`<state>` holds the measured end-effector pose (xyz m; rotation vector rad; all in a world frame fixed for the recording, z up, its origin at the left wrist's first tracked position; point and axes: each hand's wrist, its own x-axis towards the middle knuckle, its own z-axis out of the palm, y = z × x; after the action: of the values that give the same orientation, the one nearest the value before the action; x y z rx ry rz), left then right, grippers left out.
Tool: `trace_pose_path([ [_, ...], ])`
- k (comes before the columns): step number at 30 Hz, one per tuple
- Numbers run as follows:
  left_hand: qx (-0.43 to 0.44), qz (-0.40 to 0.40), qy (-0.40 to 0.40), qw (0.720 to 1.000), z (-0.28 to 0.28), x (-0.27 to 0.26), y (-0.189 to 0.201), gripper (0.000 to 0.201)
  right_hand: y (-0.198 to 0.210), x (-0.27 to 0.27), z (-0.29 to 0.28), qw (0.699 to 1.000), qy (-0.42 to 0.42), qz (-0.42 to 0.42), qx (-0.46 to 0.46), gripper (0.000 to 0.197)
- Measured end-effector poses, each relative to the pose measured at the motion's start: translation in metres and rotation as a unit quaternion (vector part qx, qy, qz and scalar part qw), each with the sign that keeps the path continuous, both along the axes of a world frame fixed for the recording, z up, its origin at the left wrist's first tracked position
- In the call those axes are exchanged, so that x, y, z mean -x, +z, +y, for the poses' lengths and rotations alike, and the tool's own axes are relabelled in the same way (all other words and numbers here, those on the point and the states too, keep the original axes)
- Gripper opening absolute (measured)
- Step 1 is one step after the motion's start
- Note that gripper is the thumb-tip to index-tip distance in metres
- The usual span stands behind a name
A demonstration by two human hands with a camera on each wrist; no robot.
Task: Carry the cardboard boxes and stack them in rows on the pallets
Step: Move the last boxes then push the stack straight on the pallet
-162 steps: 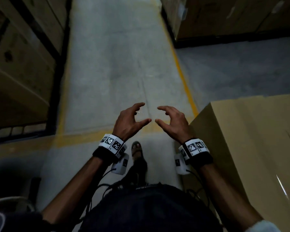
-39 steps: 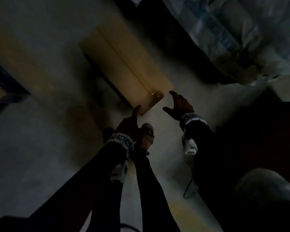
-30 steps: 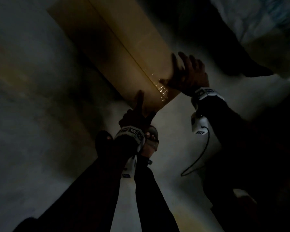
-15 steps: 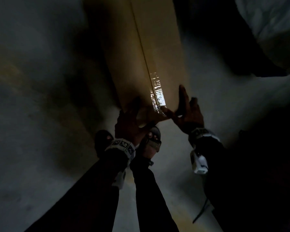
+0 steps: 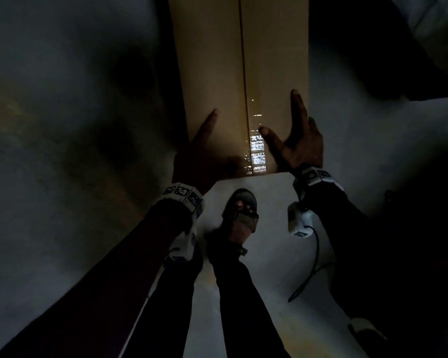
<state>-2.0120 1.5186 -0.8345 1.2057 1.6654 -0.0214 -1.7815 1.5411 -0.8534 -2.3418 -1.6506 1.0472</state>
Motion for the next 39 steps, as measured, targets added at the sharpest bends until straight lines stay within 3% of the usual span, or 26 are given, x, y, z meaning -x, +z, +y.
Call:
trace_pose_path([
  [6, 0.003, 0.023, 0.021, 1.0, -0.004, 0.008, 0.031, 0.116, 0.032, 0.007, -0.012, 0.996, 0.047, -0.028, 0.067, 0.12],
  [14, -0.037, 0.005, 0.034, 0.999, -0.002, 0.006, 0.148, 0.113, 0.156, 0.001, -0.031, 0.997, 0.04, -0.036, 0.058, 0.12],
  [21, -0.15, 0.033, 0.043, 0.987, -0.005, 0.005, 0.303, 0.118, 0.325, -0.001, -0.025, 0.999, 0.031, -0.037, 0.009, 0.123],
  [27, -0.145, 0.03, -0.001, 0.989, -0.009, 0.02, 0.466, 0.119, 0.477, 0.017, -0.038, 0.998, 0.011, -0.007, -0.068, 0.122],
  [32, -0.207, 0.049, -0.027, 0.977, -0.035, 0.052, 0.603, 0.116, 0.593, 0.047, -0.072, 0.991, -0.016, 0.002, -0.132, 0.122],
  [39, -0.317, 0.036, -0.042, 0.947, -0.105, 0.111, 0.717, 0.123, 0.724, 0.105, -0.165, 0.977, -0.05, 0.002, -0.206, 0.123],
])
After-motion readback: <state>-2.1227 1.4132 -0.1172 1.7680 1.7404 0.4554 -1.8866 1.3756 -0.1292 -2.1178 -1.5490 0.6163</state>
